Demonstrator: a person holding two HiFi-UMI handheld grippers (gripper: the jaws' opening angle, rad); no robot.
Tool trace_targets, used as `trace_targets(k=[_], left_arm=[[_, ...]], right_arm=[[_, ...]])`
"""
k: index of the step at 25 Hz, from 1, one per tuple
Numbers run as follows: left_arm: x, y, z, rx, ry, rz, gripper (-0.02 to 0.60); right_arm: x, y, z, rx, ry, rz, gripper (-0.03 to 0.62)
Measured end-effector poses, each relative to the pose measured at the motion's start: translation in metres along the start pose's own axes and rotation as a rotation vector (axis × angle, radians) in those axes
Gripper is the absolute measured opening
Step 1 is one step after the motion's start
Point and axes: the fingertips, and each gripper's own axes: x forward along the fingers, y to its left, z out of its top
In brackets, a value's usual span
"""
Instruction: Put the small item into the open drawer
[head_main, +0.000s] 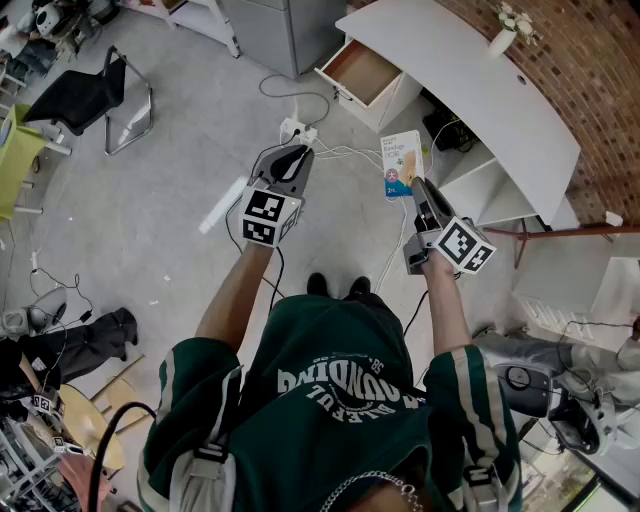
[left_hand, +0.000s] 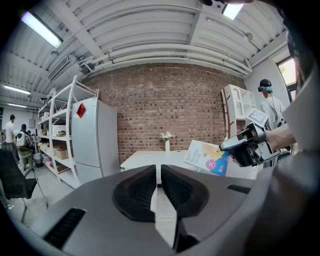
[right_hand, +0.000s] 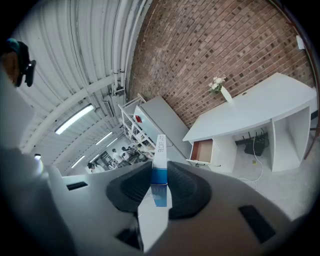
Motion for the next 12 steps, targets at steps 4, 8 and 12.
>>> trace_targets(k=[4, 8, 12], left_arm=[[-0.001, 0.003, -0.001, -0.003, -0.001, 0.006, 0.041], [-0.006, 0.009, -0.001, -0.004, -0.004, 0.012, 0.041], [-0.009, 0.012, -0.003, -0.009, -0.001, 0.012, 0.041]], right_arm=[[0.007, 0.002, -0.003, -0.001, 0.011, 0.006, 0.112], [0.012, 0.013, -0.003, 0.008, -0.016, 0.044, 0.112], [0.014, 0.016, -0.006, -0.005, -0.014, 0.043, 0.112]])
